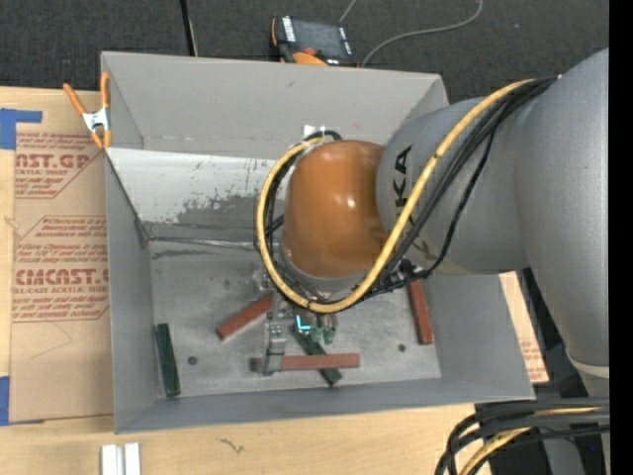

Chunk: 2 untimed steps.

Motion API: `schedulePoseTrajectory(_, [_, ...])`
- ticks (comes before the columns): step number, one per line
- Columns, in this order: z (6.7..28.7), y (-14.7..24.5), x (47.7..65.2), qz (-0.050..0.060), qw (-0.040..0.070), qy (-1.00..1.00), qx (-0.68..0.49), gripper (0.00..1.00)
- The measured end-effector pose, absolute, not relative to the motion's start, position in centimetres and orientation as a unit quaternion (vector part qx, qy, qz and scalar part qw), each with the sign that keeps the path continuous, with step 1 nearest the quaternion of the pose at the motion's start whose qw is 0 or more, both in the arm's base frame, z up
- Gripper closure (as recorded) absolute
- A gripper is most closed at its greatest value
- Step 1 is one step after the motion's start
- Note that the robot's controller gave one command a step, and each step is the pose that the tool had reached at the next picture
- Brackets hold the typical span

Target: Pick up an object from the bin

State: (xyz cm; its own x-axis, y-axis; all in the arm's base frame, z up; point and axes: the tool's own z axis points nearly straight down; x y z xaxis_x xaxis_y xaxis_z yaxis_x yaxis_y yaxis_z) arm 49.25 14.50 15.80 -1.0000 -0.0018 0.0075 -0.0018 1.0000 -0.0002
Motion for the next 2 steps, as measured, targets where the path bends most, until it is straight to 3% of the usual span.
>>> schedulePoseTrajectory(1, [6.66,12.48,55.18,0.0,0.001,-0.995,0.095,0.0])
schedulePoseTrajectory(2, [7.05,12.64,55.26,-0.001,-0.001,-0.995,0.096,1.0])
